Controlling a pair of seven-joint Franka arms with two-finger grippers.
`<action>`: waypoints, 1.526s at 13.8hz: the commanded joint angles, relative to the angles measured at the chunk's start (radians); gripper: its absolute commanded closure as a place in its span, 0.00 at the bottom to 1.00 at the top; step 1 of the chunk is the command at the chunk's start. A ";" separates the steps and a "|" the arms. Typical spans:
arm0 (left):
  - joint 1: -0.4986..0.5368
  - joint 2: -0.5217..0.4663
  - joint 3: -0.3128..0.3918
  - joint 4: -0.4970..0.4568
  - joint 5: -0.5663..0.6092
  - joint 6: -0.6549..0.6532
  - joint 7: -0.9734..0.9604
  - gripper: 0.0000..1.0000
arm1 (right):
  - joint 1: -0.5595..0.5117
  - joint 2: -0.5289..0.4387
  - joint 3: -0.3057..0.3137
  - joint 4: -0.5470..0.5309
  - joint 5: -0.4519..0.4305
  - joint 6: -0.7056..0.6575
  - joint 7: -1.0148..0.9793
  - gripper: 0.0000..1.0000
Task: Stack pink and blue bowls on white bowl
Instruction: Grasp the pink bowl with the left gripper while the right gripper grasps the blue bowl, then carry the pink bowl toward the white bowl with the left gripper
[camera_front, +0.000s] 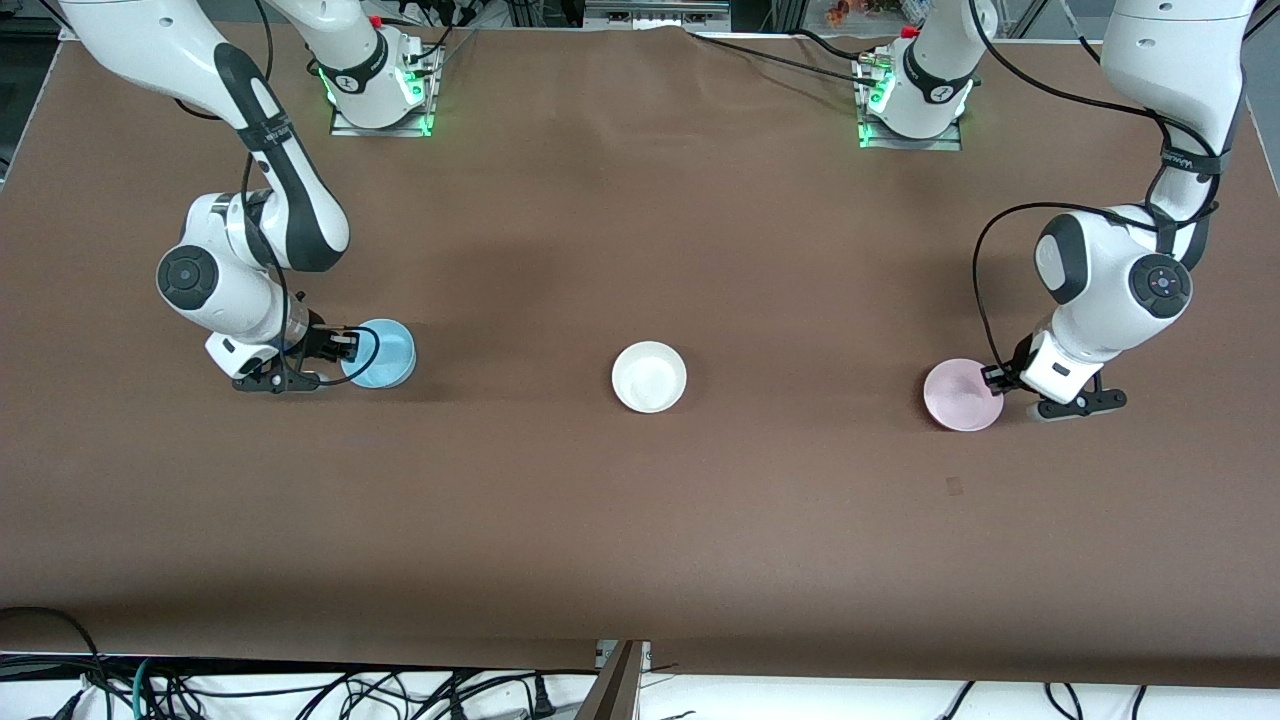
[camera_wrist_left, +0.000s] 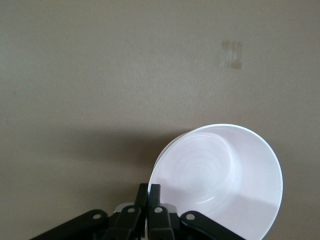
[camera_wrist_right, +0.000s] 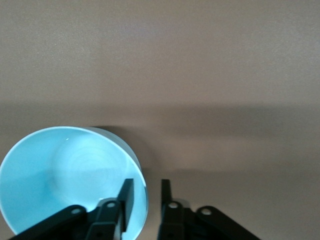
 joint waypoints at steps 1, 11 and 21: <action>-0.013 -0.032 0.005 0.021 -0.019 -0.025 -0.048 1.00 | -0.002 -0.006 0.010 -0.017 0.003 0.014 0.009 0.82; -0.008 -0.125 -0.172 0.148 -0.002 -0.266 -0.444 1.00 | -0.002 -0.015 0.010 -0.009 0.005 0.006 0.005 1.00; -0.007 -0.133 -0.419 0.269 0.136 -0.372 -0.999 1.00 | -0.002 -0.035 0.008 0.092 0.005 -0.124 -0.007 1.00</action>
